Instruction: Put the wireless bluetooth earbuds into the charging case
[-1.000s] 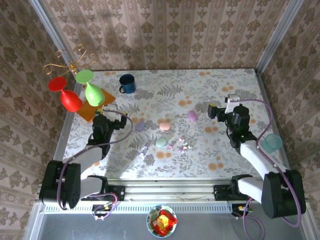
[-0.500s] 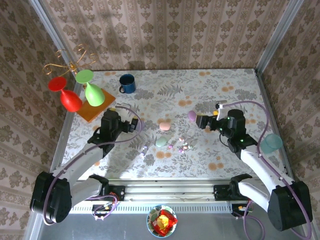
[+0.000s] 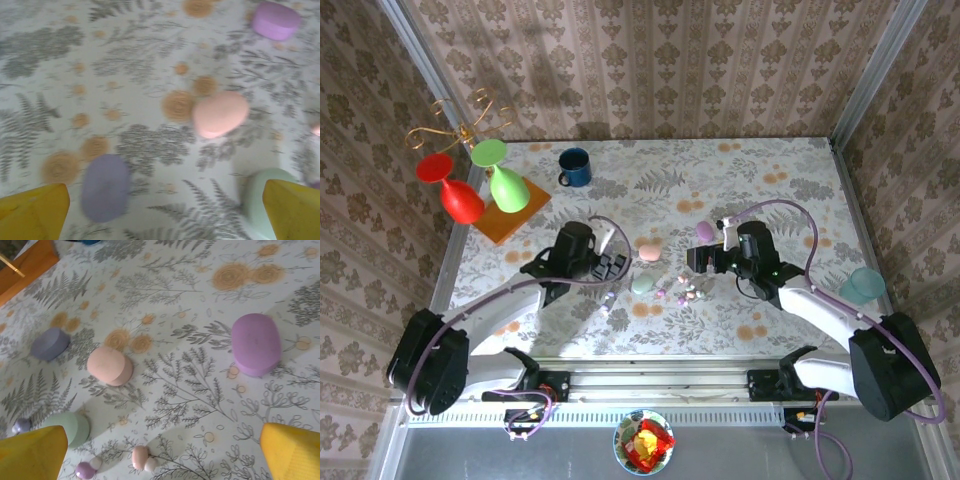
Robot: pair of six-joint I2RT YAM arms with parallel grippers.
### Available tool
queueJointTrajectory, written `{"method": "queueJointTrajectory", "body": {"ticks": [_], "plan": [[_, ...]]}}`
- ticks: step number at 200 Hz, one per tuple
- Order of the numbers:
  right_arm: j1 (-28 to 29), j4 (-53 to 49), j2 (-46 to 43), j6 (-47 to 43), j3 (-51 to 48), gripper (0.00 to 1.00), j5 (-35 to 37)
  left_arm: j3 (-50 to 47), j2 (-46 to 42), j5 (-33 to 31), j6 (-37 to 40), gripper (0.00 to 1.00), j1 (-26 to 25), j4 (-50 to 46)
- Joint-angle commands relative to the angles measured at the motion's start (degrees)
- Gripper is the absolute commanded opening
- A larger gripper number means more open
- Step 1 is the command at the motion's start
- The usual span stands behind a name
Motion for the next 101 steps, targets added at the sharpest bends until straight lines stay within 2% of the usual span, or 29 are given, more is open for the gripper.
{"method": "queueJointTrajectory", "body": {"ticks": [1, 39, 57, 75, 101], "plan": [[0.05, -1.45, 0.01, 3.91, 1.28, 1.0, 5.68, -1.06, 2.13, 3.01, -2.21, 1.0, -2.73, 2.45], [-0.17, 2.14, -3.53, 5.55, -2.45, 1.0, 5.67, -1.22, 8.1, 4.79, -1.15, 1.0, -5.29, 5.12], [-1.59, 1.89, -3.72, 7.17, -2.8, 1.0, 3.84, -2.2, 11.16, 7.59, -0.76, 0.99, -6.08, 8.28], [-1.74, 1.98, -3.58, 6.11, -2.99, 1.0, 3.56, -2.95, 13.39, 10.17, -1.08, 0.95, -6.52, 11.08], [-1.79, 2.21, -3.67, 4.87, -3.23, 1.0, 3.3, -3.43, 15.45, 10.76, 0.36, 0.95, -7.39, 13.05]]}}
